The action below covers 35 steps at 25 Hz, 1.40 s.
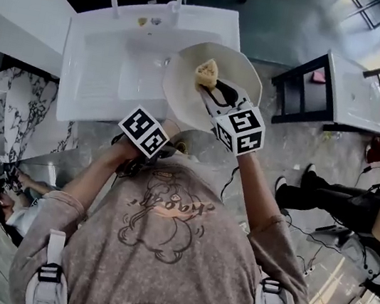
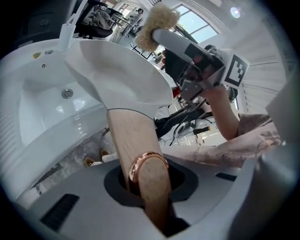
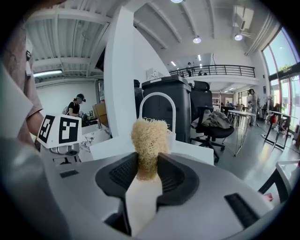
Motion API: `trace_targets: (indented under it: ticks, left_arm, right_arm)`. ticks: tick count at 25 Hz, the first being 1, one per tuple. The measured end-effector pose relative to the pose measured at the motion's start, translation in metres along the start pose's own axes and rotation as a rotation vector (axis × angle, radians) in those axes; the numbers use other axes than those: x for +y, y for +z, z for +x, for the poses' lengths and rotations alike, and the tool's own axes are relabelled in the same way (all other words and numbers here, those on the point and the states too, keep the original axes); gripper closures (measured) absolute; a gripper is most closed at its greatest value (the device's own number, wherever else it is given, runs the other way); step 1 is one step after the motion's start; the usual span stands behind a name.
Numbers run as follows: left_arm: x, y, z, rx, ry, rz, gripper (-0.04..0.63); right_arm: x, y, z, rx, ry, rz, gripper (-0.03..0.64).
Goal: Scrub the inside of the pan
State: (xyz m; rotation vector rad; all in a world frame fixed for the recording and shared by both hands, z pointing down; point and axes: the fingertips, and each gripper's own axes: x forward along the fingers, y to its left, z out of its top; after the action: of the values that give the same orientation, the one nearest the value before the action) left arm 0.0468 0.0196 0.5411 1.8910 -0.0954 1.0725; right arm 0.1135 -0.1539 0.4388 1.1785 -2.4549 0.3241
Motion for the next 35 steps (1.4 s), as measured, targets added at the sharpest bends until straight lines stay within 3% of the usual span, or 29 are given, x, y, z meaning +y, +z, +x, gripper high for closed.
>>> trace_targets:
  ticks: [7, 17, 23, 35]
  left_arm:
    - [0.003, 0.0, 0.005, 0.049, -0.008, 0.041, 0.523]
    - [0.004, -0.005, 0.011, 0.108, -0.05, 0.086, 0.523]
    - [0.003, -0.003, 0.013, 0.115, -0.077, 0.102, 0.523]
    - [0.009, -0.005, 0.021, 0.105, -0.116, 0.11, 0.522]
  right_arm:
    - [0.015, -0.026, 0.041, 0.103, 0.07, -0.093, 0.472]
    - [0.021, -0.068, 0.079, 0.222, 0.105, -0.131, 0.472]
    - [0.018, -0.088, 0.091, 0.296, 0.101, -0.167, 0.472]
    - [0.008, -0.1, 0.114, 0.316, 0.054, -0.2, 0.472]
